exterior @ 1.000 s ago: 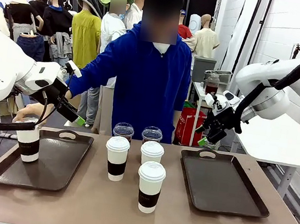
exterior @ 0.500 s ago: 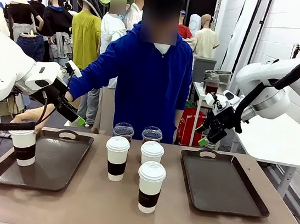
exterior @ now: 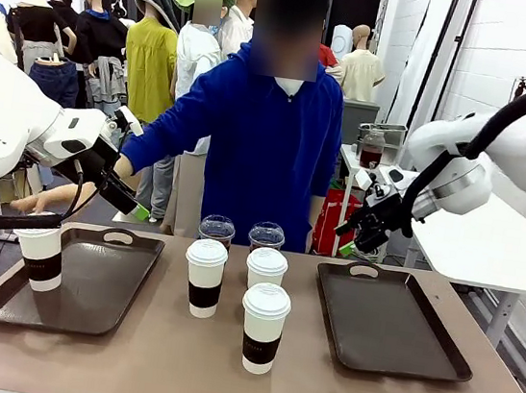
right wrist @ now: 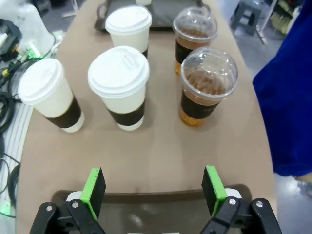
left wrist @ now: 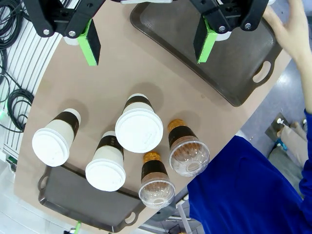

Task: Distribute the coffee onto the tray.
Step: Pick up one iced Americano and place it on the right Handle tray.

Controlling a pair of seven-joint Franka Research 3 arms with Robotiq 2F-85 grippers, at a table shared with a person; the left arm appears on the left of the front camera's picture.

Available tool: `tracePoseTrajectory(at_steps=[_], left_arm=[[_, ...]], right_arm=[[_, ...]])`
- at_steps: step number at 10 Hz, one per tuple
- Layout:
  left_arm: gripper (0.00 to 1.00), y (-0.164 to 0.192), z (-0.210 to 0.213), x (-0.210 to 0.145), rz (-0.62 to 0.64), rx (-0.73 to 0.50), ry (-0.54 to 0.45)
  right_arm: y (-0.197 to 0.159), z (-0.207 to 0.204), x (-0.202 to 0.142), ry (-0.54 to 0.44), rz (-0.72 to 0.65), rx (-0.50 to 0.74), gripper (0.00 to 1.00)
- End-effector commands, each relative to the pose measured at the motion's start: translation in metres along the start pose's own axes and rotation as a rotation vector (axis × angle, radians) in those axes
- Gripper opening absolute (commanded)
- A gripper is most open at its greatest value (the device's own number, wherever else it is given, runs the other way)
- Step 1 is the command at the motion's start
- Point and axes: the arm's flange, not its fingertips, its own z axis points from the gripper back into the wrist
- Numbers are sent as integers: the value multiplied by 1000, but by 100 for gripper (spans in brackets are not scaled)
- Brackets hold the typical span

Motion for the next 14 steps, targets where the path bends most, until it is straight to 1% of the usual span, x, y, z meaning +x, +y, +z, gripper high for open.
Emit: tracePoseTrajectory(at_steps=[1,3,4,5,9,12,14], left_arm=[[100,2,0,-1,2,-2,-3],[100,2,0,-1,2,-2,-3],[100,2,0,-1,2,-2,-3],[100,2,0,-1,2,-2,-3],[100,2,0,-1,2,-2,-3],[100,2,0,-1,2,-2,-3],[100,2,0,-1,2,-2,-3]], right_arm=[[-40,-14,-17,-107,41,35,100],[-65,-31,-35,-178,36,37,100],[-74,-41,-43,-192,26,9,100],[-84,-51,-51,-226,8,-4,100],[-107,-78,-68,-296,-10,-12,100],[-108,-79,-76,-286,-25,-3,100],[-104,-80,-73,-269,-39,7,100]])
